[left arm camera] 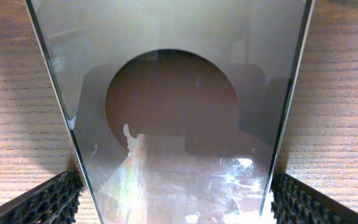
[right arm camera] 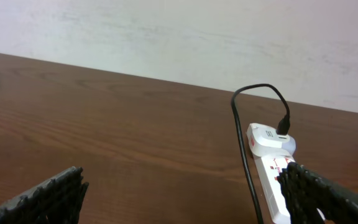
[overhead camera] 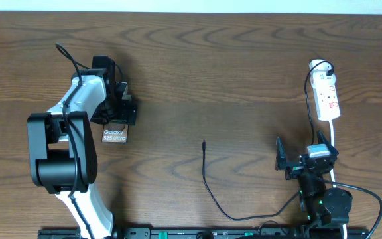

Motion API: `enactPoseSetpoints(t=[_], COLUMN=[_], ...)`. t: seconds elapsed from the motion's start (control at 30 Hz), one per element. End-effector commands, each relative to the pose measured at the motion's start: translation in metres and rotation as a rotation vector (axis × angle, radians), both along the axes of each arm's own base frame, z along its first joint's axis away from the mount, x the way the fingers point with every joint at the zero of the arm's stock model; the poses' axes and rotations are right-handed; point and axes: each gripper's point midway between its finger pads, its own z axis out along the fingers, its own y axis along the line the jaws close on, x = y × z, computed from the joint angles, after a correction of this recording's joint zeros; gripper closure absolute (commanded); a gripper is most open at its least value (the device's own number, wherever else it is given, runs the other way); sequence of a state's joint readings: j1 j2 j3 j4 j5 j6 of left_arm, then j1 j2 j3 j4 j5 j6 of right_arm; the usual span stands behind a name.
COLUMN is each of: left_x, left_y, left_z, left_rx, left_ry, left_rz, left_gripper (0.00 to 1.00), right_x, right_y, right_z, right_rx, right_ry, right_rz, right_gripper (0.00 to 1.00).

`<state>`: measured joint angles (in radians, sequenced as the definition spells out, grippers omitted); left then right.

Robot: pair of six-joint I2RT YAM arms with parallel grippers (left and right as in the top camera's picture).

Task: Plug charger to phone and switch on socket

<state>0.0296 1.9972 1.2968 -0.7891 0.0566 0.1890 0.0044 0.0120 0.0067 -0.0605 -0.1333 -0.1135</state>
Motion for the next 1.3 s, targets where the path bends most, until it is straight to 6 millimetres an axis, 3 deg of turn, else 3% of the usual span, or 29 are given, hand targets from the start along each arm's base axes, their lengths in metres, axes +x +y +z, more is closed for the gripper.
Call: enactPoseSetpoints(t=[0.0,0.47,1.27], left_x=[-0.0161,-0.0161,-0.0164], left_y=[-0.0022,-0.0022,-0.0022], left_z=[-0.0122,-0.0122,-0.0123], left_rx=[-0.004,-0.004,-0.004], left_ry=[0.055,0.055,0.056], left_rz=[-0.024,-0.024,-0.024], left_gripper=[0.05,0.11,0.11], right_x=[-0.0003,-0.0003,-0.0003], right_y=[0.0007,0.0007,0.0007], right_z=[-0.0005,-0.0005,-0.0005], right_rx=[-0.008,-0.008,-0.008], right_ry=[-0.001,-0.001,-0.001], right_rz=[0.000,0.000,0.000], right_gripper=[0.01,0.01,0.01])
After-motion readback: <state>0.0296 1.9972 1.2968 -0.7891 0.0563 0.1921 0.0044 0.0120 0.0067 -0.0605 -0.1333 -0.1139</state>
